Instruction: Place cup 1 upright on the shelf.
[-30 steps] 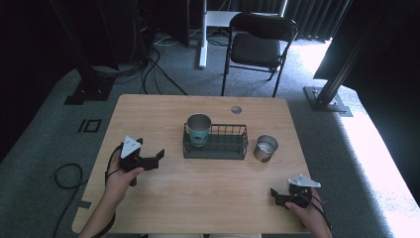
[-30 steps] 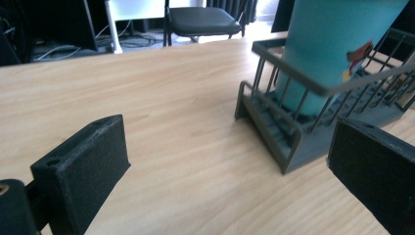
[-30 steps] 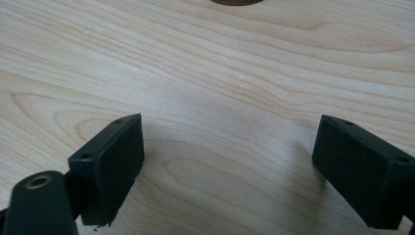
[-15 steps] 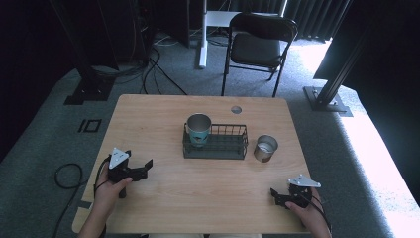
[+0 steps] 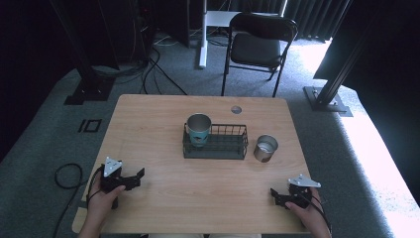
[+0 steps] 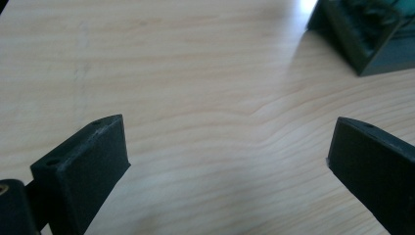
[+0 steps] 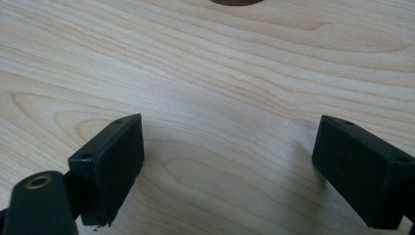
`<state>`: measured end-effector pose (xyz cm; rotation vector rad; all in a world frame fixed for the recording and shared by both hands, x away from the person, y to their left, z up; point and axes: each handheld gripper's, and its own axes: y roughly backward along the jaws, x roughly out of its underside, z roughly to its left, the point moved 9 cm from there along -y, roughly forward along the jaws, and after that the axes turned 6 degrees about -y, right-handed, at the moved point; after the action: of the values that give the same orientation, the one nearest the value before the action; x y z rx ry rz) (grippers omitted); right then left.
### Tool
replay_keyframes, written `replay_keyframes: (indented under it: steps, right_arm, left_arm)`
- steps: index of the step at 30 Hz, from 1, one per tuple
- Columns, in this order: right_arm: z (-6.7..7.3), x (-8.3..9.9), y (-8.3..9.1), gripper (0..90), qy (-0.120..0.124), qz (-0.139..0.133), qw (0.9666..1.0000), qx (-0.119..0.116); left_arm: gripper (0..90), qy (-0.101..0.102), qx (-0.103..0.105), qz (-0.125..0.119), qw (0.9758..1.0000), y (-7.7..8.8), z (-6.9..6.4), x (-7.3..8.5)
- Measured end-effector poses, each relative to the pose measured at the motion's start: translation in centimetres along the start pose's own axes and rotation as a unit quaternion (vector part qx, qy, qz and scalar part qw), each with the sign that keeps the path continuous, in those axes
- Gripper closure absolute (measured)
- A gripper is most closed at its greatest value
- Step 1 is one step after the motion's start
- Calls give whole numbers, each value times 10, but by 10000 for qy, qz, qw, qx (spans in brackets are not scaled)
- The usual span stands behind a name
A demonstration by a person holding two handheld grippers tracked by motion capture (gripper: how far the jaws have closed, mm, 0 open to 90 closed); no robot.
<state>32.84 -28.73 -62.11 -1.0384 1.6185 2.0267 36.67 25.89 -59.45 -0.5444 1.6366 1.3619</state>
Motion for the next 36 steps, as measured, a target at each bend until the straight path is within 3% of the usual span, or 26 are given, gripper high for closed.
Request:
replay_keyframes:
  steps: [4,10,21,26,28,33,36]
  right_arm:
    - [0,0,0,116,1,-1,10000,0]
    - [0,0,0,116,0,1,10000,0]
    - [0,0,0,116,0,2,10000,0]
    - [0,0,0,116,-2,1,10000,-2]
    - [0,0,0,115,-1,3,10000,-1]
    - [0,0,0,115,-4,1,10000,-2]
    - [0,0,0,115,-3,2,10000,-1]
  left_arm:
    - [23,103,-306,250,9992,1,7,9]
    - [23,233,-537,485,9971,4,12,17]
    - [23,251,-994,1010,9896,13,25,34]
    - [23,238,-932,1266,9873,11,23,39]
    - [23,316,-807,1287,9879,9,20,39]
    - [23,149,-597,1276,9899,5,17,36]
    - [23,150,-598,1270,9900,4,17,36]
